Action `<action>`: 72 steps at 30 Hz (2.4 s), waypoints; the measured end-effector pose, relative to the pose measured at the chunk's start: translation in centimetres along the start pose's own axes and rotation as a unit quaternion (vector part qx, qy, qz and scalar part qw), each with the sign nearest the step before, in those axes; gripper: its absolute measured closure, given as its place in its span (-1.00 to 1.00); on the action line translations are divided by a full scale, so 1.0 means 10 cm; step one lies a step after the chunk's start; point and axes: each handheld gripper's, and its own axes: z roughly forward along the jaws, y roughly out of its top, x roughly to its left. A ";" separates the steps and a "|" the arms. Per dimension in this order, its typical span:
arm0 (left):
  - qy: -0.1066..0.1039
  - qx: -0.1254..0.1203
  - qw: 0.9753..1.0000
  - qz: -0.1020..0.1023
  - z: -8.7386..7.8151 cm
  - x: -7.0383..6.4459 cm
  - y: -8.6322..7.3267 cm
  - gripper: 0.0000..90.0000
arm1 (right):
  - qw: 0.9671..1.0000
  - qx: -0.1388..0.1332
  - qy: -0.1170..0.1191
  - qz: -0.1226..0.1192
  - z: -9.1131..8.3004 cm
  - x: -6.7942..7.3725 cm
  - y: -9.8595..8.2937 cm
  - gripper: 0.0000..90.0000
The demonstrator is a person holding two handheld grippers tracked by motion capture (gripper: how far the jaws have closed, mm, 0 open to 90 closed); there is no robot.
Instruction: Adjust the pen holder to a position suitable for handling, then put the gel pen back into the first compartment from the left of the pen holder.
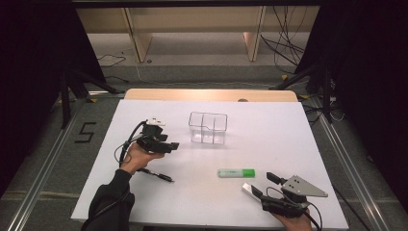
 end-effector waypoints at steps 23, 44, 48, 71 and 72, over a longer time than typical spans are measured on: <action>-0.024 0.069 0.996 0.051 -0.07 -0.07 -0.14 -0.46 | 1.000 0.006 0.005 0.000 0.00 0.00 -0.02 -0.38; -0.024 0.114 0.989 0.088 -0.23 -0.03 -0.28 -0.53 | 1.000 0.009 0.003 0.002 -0.03 0.00 -0.04 -0.42; -0.025 0.124 0.987 0.098 -0.24 -0.05 -0.30 -0.52 | 1.000 0.008 0.002 0.005 -0.03 -0.01 -0.04 -0.42; -0.030 0.212 0.960 0.182 -0.17 -0.15 -0.41 -0.21 | 1.000 0.017 -0.001 -0.006 -0.01 0.02 -0.04 -0.41; -0.033 0.215 0.959 0.182 -0.16 -0.16 -0.42 -0.20 | 1.000 0.017 -0.001 -0.005 -0.01 0.02 -0.04 -0.41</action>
